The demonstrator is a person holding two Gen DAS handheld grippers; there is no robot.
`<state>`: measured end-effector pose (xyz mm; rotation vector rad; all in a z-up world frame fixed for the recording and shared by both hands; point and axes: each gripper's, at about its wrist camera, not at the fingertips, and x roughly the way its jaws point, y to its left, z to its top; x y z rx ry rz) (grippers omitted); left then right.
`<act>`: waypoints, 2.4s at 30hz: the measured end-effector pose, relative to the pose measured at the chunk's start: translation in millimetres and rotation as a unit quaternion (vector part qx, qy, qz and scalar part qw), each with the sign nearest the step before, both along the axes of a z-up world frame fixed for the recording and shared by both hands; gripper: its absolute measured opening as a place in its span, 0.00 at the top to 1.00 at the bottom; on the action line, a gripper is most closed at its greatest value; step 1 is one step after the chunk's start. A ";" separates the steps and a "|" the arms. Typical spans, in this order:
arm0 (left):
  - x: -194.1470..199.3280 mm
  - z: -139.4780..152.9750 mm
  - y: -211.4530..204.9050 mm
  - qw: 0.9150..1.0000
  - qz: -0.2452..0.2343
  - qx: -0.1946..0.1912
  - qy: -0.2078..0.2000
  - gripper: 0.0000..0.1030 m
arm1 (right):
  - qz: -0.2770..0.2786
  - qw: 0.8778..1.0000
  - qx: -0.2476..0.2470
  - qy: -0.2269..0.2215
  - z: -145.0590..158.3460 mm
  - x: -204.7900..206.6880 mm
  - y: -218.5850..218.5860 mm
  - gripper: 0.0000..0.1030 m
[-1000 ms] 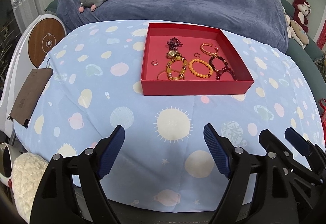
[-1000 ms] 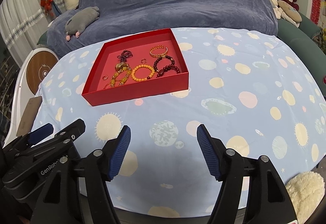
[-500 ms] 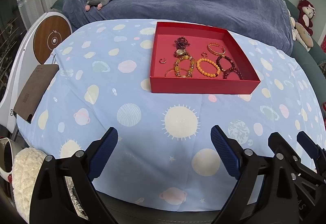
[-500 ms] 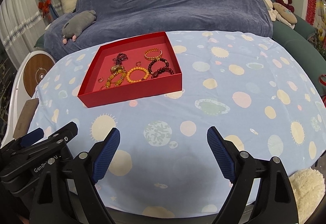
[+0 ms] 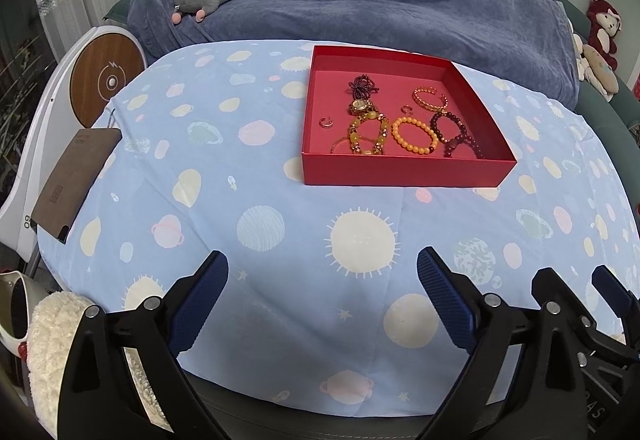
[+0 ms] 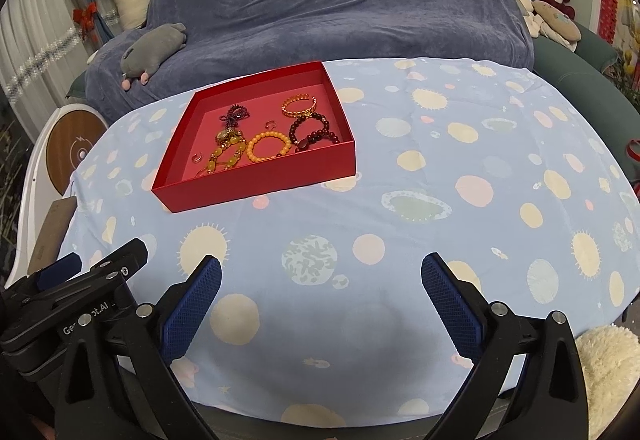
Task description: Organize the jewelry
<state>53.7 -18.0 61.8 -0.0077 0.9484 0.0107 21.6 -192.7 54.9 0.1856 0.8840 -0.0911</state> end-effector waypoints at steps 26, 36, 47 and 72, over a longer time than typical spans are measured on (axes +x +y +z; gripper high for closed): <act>-1.9 -0.3 -1.0 1.000 0.003 0.011 -0.002 0.11 | -0.005 1.000 -0.025 -0.004 2.7 -1.5 1.5 0.06; -1.4 1.8 0.2 1.000 0.005 0.012 -0.003 0.11 | -0.004 1.000 -0.026 -0.004 3.1 -1.4 2.0 0.06; -0.3 4.7 2.0 1.000 0.008 0.012 -0.004 0.11 | -0.003 1.000 -0.029 -0.006 7.7 0.8 1.6 0.06; 4.2 7.8 5.7 1.000 0.006 0.007 -0.005 0.11 | -0.003 0.999 -0.033 -0.006 9.2 3.6 0.8 0.06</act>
